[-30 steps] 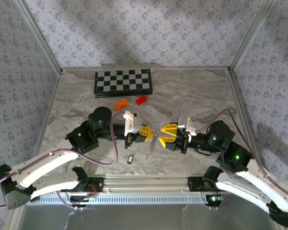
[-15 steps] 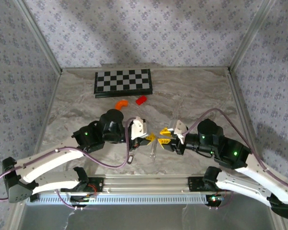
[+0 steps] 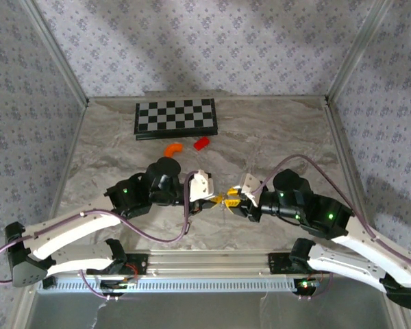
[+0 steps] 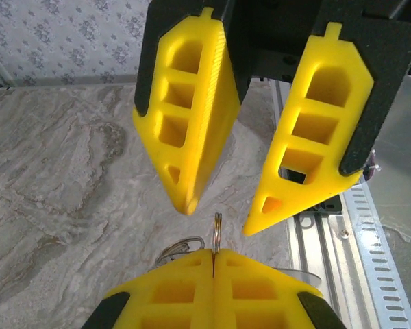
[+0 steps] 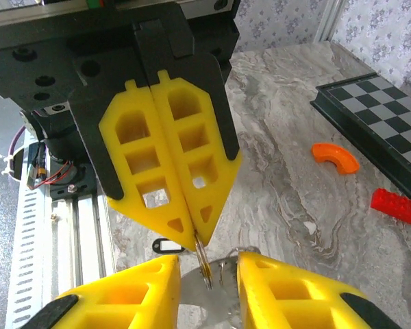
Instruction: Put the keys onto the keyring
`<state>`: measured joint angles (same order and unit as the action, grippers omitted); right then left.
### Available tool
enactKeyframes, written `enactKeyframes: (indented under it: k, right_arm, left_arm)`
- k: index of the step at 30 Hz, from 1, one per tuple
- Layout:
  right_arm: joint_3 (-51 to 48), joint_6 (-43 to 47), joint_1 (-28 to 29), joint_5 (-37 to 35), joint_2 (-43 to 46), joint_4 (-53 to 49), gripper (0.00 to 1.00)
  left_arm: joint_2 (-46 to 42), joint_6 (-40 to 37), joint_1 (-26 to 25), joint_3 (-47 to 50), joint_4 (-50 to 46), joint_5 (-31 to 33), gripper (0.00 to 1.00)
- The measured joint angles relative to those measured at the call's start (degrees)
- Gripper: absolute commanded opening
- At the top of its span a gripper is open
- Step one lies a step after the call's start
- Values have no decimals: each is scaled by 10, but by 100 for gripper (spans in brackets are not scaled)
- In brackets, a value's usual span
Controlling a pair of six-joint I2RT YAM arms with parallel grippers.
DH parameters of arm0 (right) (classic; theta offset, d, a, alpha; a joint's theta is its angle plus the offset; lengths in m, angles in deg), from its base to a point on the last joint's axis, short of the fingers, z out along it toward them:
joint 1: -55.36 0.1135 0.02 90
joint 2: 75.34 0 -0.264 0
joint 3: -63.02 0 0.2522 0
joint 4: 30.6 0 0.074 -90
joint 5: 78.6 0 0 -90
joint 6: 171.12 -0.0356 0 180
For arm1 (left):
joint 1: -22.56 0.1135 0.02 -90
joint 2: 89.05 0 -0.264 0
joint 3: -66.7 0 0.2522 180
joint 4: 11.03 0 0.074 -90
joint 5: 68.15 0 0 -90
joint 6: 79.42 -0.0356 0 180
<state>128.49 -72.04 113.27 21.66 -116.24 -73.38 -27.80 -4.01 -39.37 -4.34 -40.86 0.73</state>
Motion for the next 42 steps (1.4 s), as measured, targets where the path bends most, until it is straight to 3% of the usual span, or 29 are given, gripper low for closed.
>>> enactKeyframes:
  k: [11, 17, 22, 26, 28, 35, 42]
  right_arm:
    - [0, 4, 3, 9, -12, -2, 13]
    - [0, 9, 4, 11, -12, -5, 0]
    - [0, 9, 4, 8, -9, -5, 0]
    - [-4, 9, 7, 7, 16, 15, 0]
    - [-14, 8, 7, 7, 38, 25, 0]
    - [-90, -29, 5, 50, 104, 139, 0]
    - [-162, -97, -9, 98, 114, 309, 0]
  left_arm:
    - [3, -9, -7, -3, -9, 11, 0]
    - [3, -10, -7, -3, -11, 15, 0]
    - [0, -9, -8, -3, -8, 14, 0]
    - [-32, 3, -9, 15, 28, 11, 23]
    - [-62, 12, -8, 35, 49, 10, 29]
    - [-126, 75, 24, 98, 151, -24, 34]
    - [-128, 152, 39, 141, 248, -64, 39]
